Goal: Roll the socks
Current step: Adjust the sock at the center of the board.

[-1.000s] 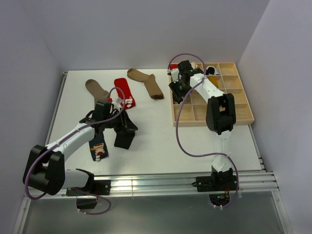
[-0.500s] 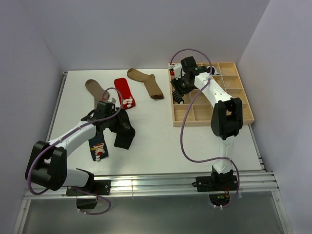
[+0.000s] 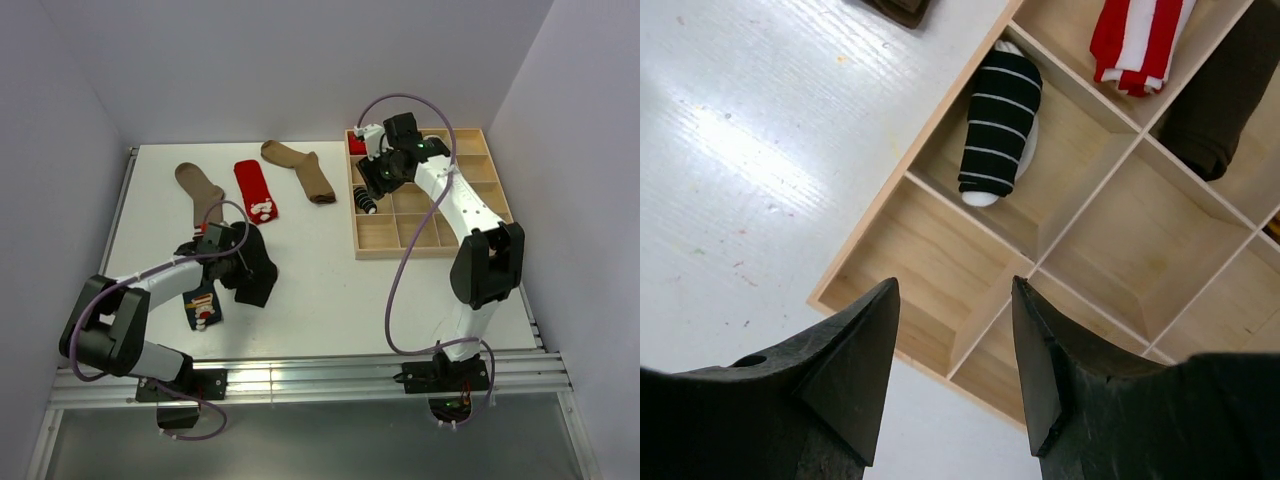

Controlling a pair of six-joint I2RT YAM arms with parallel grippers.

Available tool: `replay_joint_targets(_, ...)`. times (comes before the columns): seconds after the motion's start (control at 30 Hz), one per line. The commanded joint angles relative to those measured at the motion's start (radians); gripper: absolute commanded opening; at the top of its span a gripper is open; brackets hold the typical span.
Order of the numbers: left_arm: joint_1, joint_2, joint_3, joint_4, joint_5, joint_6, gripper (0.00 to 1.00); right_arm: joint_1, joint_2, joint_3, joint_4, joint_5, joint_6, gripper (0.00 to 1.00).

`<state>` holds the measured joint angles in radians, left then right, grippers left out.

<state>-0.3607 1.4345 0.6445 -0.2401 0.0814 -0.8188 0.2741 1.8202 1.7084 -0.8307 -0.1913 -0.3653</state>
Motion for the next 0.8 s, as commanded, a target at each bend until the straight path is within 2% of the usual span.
replay_joint_targets(0.0,-0.020,0.018,-0.042,0.077,-0.025,-0.069,0.09,-0.004,-0.084,-0.030,0.008,-0.030,-0.017,0.56)
replay_joint_targets(0.47,-0.270,0.288,0.093,0.130,0.011,-0.114,0.08,-0.004,-0.208,-0.202,0.047,-0.046,-0.063,0.56)
replay_joint_targets(0.77,-0.322,0.287,0.099,0.150,0.034,-0.146,0.10,0.013,-0.318,-0.375,0.104,-0.122,-0.115,0.56)
